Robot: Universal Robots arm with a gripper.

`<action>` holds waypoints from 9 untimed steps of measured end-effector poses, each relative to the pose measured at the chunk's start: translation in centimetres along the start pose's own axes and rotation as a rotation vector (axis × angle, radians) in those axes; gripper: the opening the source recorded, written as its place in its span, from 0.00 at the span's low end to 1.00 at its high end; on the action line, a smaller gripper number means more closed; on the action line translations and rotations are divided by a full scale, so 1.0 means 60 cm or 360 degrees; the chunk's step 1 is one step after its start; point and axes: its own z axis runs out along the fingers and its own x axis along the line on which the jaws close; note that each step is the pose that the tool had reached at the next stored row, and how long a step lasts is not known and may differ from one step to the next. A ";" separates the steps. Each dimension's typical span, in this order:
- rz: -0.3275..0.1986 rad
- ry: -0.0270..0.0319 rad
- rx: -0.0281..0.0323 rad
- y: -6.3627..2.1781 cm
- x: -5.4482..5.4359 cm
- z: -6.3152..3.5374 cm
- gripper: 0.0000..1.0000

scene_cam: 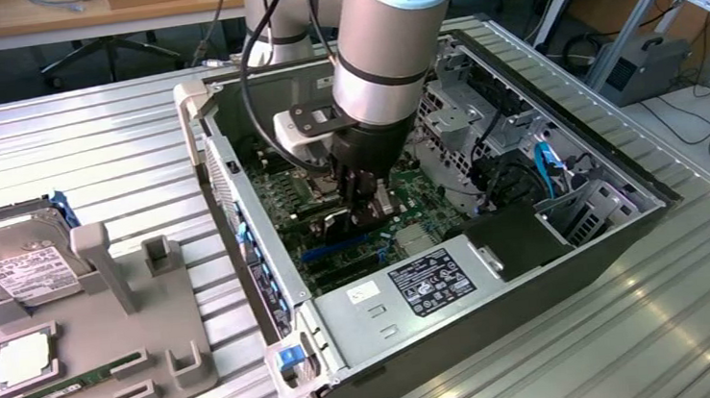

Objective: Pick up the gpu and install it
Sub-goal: 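Insert the gpu into the slot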

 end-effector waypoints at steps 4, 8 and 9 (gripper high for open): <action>0.0000 0.00009 -0.00004 0.000 0.000 0.002 0.27; 0.0000 0.00008 -0.00003 0.000 0.000 0.003 0.27; 0.0000 -0.00001 0.00001 0.001 0.000 0.005 0.27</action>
